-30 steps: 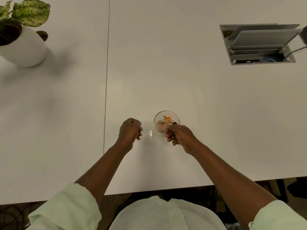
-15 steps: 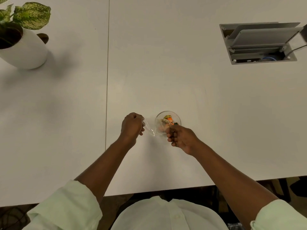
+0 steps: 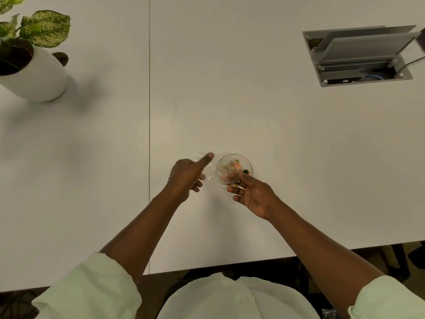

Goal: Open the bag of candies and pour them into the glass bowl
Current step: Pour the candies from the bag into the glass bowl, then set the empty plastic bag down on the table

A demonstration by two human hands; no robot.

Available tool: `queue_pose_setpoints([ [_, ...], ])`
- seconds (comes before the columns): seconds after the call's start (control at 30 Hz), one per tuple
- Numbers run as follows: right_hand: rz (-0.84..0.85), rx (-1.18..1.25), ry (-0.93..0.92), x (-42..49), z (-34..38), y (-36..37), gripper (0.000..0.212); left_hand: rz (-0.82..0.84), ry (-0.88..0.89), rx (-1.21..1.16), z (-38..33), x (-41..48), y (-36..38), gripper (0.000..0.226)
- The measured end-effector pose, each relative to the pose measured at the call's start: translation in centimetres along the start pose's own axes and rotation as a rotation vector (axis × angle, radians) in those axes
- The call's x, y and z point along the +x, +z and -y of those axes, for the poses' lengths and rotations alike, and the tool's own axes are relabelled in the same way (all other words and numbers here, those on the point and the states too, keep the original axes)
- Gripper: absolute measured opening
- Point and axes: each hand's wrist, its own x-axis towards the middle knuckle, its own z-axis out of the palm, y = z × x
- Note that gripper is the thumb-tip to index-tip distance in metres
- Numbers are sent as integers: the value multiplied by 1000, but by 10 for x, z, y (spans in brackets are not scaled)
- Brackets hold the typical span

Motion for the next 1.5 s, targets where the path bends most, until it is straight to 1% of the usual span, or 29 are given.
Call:
queue_pose_setpoints([
  [0.1, -29, -18, -29, -1, -2, 4, 18, -23, 60, -9, 3, -2, -2, 36],
  [0.13, -40, -15, -35, -1, -2, 6, 18, -40, 72, -23, 4, -2, -3, 32],
  [0.27, -49, -13, -77, 1, -2, 17, 23, -62, 96, -44, 14, -4, -15, 23],
  [0.33, -50, -29, -110, 2, -1, 23, 26, -56, 93, -44, 24, -5, -22, 23],
  [0.4, -44, -115, -153, 2, -1, 28, 24, -67, 75, -55, 37, -4, -29, 28],
  [0.5, -71, -432, -255, 3, -2, 37, 26, -169, 66, 49, 51, -2, -41, 49],
  [0.57, -101, -675, -365, 3, -5, 44, 28, -233, 162, 178, 57, 2, -48, 62],
  [0.63, -102, -884, -507, 2, -8, 52, 30, -243, 315, 280, 59, 6, -54, 64],
  [0.77, 5, -1178, -699, -2, -13, 76, 34, -176, 623, 493, 56, 3, -66, 50],
  [0.8, 38, -1218, -738, -2, -15, 81, 35, -152, 675, 527, 54, 2, -67, 45],
  [0.87, 92, -1269, -799, -1, -19, 93, 35, -95, 719, 590, 53, 1, -72, 34],
  [0.97, 121, -1316, -840, 1, -24, 106, 33, -27, 704, 606, 54, 1, -79, 10],
  [1.0, 128, -1328, -853, 2, -25, 111, 32, -20, 701, 589, 57, 1, -83, 7],
  [1.1, 144, -1347, -875, 4, -29, 121, 30, -19, 674, 563, 62, 0, -93, 12],
  [1.2, 171, -1321, -858, 8, -35, 130, 26, -15, 655, 535, 71, -1, -105, 11],
  [1.4, 132, -1332, -716, 16, -48, 147, 8, -16, 579, 471, 91, 2, -132, 7],
  [1.47, 122, -1305, -627, 20, -54, 156, 7, -18, 508, 406, 99, 5, -142, 7],
  [1.5, 116, -1283, -579, 23, -57, 161, 7, -29, 442, 344, 105, 6, -148, 13],
])
